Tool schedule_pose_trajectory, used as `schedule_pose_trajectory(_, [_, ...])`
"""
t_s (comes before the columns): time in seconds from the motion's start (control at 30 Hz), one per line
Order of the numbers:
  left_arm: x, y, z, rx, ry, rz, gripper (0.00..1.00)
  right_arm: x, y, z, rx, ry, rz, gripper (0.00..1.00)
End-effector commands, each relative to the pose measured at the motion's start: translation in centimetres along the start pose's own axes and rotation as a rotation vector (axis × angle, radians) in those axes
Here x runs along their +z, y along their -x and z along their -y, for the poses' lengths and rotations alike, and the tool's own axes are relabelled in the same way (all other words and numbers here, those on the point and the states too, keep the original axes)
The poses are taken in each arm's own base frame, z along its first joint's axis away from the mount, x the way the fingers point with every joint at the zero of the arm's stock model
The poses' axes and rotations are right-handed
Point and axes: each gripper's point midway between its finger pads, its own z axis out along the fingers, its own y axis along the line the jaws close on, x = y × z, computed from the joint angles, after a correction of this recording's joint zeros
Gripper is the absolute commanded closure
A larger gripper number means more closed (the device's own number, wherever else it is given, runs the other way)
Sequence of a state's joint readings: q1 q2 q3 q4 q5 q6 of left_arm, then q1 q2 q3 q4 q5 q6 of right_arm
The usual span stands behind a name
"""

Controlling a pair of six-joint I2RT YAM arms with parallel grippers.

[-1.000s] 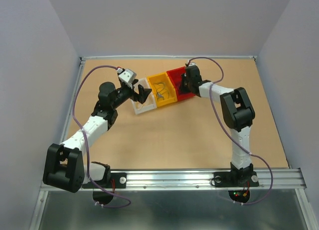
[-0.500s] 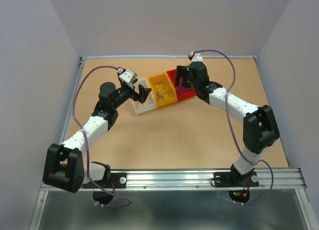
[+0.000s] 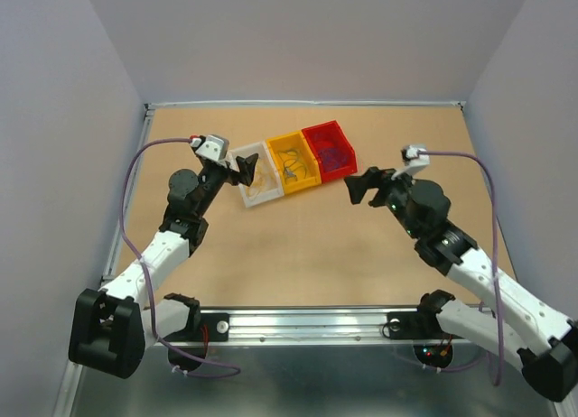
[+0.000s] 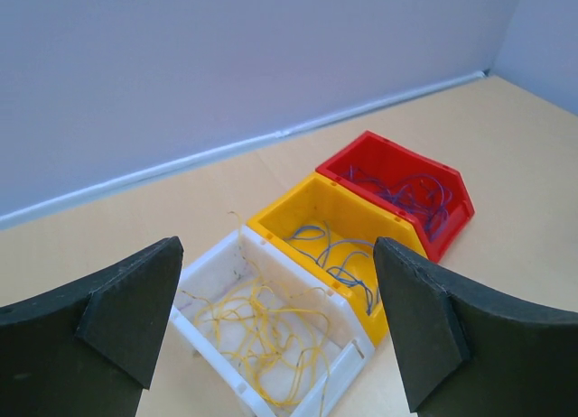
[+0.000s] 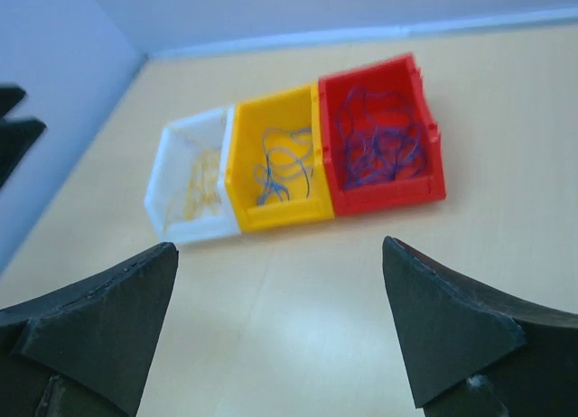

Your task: Untangle the cables

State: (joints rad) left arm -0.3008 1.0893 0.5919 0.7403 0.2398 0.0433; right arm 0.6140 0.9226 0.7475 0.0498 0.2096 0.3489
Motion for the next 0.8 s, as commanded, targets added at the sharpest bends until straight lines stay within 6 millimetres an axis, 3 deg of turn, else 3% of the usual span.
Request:
schedule_pose_trajectory(0.0, [-0.9, 3.4, -0.9, 0.022, 0.059, 0.160, 0.01, -2.7, -0.9, 2.5, 0.074, -0.036, 0.125, 0.00])
schedule_pose_trajectory(0.03, [-1.0, 3.4, -0.8, 0.025, 0.058, 0.163, 0.01, -4.0, 1.2, 2.1, 0.124, -0.002, 0.231, 0.00])
schedule_pose_trajectory(0.07, [-1.0, 3.3, -0.8, 0.028, 0.057, 0.163, 0.01, -4.4, 1.4, 2.4, 0.144, -0.005, 0.258, 0.00])
schedule_pose_trajectory(0.23, [-0.6, 2.8, -1.1, 0.037, 0.063, 0.149, 0.01, -4.7, 0.8, 3.9, 0.204, -0.055, 0.319, 0.00])
schedule_pose_trajectory(0.43, [-0.7, 3.3, -0.9, 0.032, 0.054, 0.124, 0.02, -3.6, -0.1, 3.3, 0.190, -0.039, 0.260, 0.00])
schedule_pose_trajectory(0.47, [-1.2, 4.3, -0.9, 0.051, 0.058, 0.139, 0.02, -3.6, -0.2, 3.3, 0.189, -0.037, 0.257, 0.00])
schedule_pose_trajectory(0.53, [-2.3, 3.6, -1.4, 0.069, 0.091, 0.110, 0.02, -3.6, -0.2, 3.3, 0.190, -0.039, 0.260, 0.00])
schedule_pose_trajectory(0.57, [-3.5, 4.8, -1.9, 0.109, 0.129, 0.144, 0.02, -3.6, -0.2, 3.3, 0.191, -0.039, 0.260, 0.00])
schedule_pose_trajectory(0.6, [-4.6, 2.8, -2.1, 0.119, 0.151, 0.111, 0.01, -3.7, -0.1, 3.3, 0.193, -0.036, 0.265, 0.00])
schedule_pose_trajectory(0.63, [-5.5, 2.3, -2.5, 0.131, 0.176, 0.114, 0.01, -3.8, 0.0, 3.3, 0.194, -0.032, 0.270, 0.00])
schedule_pose_trajectory(0.7, [-7.9, 2.7, -2.8, 0.192, 0.213, 0.170, 0.01, -4.0, 0.2, 3.2, 0.197, -0.026, 0.277, 0.00])
schedule_pose_trajectory(0.73, [-8.8, 0.2, -2.6, 0.216, 0.203, 0.133, 0.01, -4.1, 0.3, 3.1, 0.196, -0.023, 0.279, 0.00])
schedule_pose_trajectory(0.77, [-9.5, -0.2, -2.2, 0.238, 0.187, 0.141, 0.01, -4.3, 0.5, 3.1, 0.198, -0.019, 0.287, 0.00])
